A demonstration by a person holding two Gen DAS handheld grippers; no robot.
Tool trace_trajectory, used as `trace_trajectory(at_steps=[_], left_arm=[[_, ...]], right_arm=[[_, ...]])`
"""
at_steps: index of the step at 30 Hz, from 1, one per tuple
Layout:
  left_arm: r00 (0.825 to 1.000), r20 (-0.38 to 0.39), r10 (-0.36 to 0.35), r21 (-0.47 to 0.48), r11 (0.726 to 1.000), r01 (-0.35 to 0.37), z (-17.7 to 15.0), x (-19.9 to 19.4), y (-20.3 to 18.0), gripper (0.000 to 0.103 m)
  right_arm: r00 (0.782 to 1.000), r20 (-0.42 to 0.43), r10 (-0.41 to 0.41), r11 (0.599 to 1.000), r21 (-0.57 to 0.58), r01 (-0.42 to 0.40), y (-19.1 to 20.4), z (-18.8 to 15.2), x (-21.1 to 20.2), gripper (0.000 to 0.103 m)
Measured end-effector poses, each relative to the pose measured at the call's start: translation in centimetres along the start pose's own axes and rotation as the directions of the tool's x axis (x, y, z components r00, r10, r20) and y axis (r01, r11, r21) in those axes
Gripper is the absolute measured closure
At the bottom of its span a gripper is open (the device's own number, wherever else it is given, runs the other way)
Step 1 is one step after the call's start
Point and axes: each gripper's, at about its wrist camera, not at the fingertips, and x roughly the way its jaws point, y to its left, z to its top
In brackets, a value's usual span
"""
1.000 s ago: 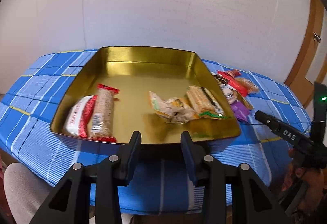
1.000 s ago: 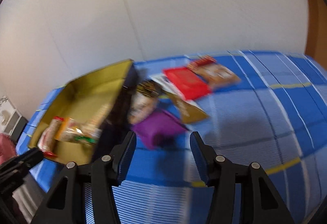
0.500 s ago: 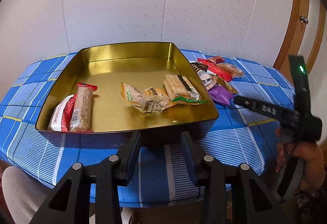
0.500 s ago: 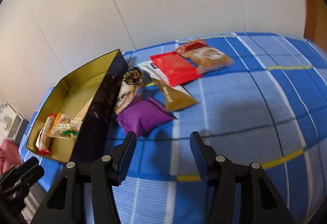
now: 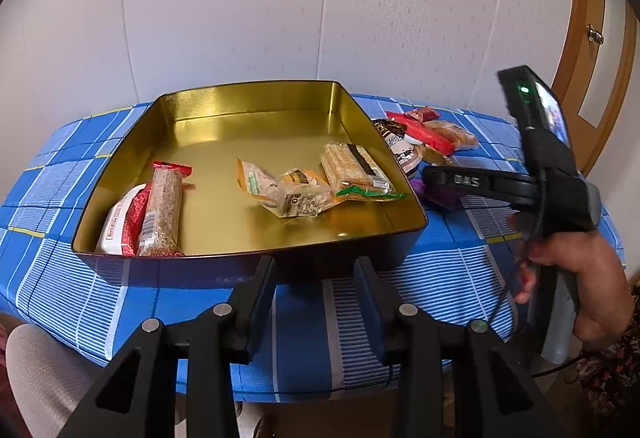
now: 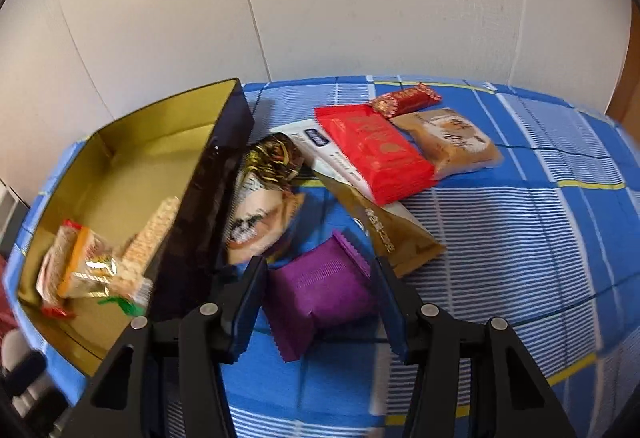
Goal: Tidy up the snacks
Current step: 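Grasp the purple pouch with the right gripper while the left reaches toward the dark brown bag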
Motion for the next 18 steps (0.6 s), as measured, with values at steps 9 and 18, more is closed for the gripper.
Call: trace_trajectory(at_steps=[9,18], left_arm=[[1.000,-0.007,-0.002,0.014,1.000,0.002,-0.2,0.1,-0.4,0.063],[1.000,-0.022,-0.013,0.044,0.999,0.014,0.1,0.3,-1.5,0.062]], right_arm=[[0.997,0.006,-0.075,0.996,0.057,0.074,-6.6,-1.4,-2.5,0.049],[0.998,0.007,-0.056,0.982,0.180,0.054,-11.9,-1.7,-3.4,0.043]])
